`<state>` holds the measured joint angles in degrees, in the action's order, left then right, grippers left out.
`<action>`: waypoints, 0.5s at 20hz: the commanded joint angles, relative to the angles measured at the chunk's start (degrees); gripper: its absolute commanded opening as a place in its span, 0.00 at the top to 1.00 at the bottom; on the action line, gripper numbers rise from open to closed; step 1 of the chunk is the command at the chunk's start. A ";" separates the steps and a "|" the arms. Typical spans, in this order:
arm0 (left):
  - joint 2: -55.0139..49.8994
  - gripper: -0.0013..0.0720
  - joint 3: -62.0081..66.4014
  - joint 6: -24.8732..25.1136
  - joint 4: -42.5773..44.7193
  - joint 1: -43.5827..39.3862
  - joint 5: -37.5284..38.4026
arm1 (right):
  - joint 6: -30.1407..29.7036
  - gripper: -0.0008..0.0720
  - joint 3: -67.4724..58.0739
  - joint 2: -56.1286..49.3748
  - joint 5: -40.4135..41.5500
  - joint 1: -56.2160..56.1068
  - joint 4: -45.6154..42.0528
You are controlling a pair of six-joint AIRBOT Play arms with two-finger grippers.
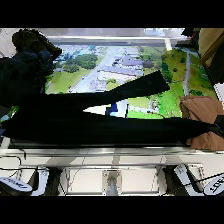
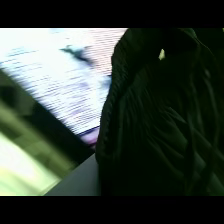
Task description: Fold the clothes and pants, and hang the long-sleeved shirts on hangers.
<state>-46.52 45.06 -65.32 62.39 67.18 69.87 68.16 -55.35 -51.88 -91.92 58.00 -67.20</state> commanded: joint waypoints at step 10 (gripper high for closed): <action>-9.86 0.96 8.33 -17.14 18.38 -20.44 -0.07 | 11.50 0.98 -9.29 -21.94 36.59 -30.47 11.96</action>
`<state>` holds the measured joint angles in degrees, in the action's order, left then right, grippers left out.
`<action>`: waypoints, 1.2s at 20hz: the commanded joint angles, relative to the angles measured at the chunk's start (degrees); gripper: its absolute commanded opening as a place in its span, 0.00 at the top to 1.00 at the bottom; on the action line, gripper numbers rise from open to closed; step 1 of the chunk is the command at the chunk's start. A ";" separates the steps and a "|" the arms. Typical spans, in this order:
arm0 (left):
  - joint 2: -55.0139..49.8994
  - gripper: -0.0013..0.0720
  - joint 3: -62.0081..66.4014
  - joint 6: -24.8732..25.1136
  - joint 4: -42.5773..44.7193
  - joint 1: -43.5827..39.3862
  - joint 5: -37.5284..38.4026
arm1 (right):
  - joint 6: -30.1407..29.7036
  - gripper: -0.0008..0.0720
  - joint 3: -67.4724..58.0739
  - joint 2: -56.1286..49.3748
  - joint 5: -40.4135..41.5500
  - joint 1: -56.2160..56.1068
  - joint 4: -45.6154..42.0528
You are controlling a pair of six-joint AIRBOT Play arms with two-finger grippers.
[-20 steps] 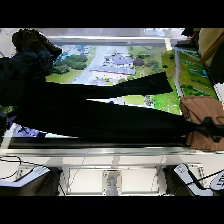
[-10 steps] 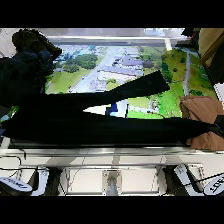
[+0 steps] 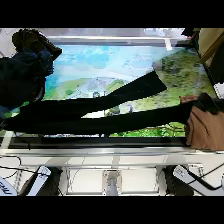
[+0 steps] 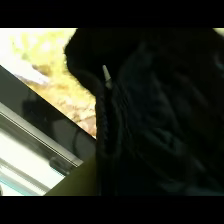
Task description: Fold the clothes and pants, and hang the long-sleeved shirts on hangers.
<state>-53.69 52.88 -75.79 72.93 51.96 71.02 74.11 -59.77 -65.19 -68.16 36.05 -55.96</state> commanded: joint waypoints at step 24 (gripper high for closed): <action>-11.50 0.95 0.52 -20.00 10.19 -12.24 -18.05 | 18.86 0.97 -58.66 -57.66 20.48 -22.12 1.64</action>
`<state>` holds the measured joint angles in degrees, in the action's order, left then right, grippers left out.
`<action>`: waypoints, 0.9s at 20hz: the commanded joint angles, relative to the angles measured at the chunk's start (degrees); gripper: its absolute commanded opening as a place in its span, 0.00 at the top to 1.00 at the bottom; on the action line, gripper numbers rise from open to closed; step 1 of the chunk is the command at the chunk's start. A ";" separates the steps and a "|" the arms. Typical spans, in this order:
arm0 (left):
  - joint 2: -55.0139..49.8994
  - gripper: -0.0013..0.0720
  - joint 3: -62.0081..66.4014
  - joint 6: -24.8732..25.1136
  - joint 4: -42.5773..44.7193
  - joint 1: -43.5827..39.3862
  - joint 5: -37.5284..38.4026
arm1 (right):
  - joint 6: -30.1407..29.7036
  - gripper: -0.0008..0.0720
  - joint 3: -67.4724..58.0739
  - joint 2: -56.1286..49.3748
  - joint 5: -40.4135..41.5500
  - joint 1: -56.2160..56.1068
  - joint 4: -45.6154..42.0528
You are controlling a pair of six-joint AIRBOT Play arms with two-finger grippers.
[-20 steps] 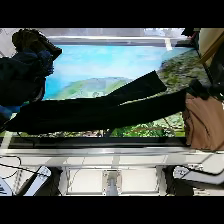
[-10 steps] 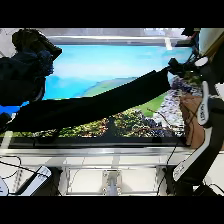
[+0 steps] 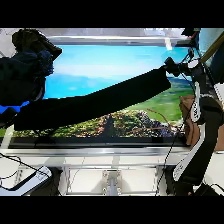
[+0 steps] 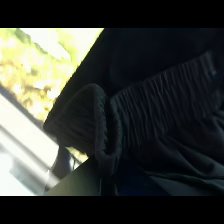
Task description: Fold the clothes and pants, and hang the long-sleeved shirts on hangers.
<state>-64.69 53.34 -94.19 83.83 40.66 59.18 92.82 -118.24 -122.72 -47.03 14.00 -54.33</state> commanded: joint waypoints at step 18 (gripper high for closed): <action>9.11 0.29 6.95 0.55 -13.66 -7.02 -24.28 | -5.51 0.30 5.27 7.82 -33.22 16.74 1.11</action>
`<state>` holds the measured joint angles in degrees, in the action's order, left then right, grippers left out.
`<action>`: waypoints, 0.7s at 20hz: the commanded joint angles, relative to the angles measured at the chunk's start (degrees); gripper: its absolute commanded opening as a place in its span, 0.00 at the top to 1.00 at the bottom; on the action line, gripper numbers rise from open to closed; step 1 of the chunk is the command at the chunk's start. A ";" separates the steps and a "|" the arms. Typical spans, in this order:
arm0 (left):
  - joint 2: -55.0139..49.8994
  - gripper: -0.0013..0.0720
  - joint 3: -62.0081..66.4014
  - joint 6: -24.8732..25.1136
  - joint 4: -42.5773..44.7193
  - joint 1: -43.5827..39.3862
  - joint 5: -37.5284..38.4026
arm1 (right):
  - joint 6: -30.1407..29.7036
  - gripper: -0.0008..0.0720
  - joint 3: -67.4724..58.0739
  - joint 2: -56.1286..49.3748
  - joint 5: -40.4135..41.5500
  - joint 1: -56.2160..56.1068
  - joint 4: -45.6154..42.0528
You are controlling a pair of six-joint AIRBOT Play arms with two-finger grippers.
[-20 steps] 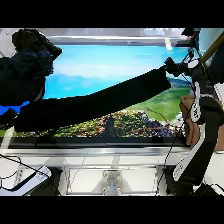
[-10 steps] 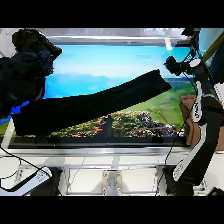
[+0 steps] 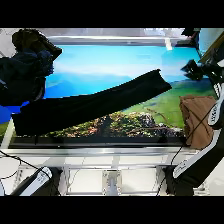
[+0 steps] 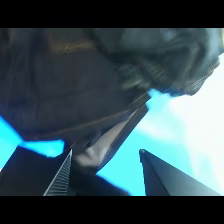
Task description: Fold the clothes and pants, and hang the long-sleeved shirts on hangers.
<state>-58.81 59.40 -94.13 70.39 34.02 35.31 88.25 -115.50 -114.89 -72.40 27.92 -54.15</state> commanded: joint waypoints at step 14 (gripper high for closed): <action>9.51 0.30 0.90 0.46 -0.44 -5.77 -0.24 | -4.15 0.18 2.60 -12.20 0.46 -1.64 6.64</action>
<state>-49.52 60.25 -93.69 69.95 29.10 35.03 85.12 -112.95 -125.12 -75.26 26.50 -49.54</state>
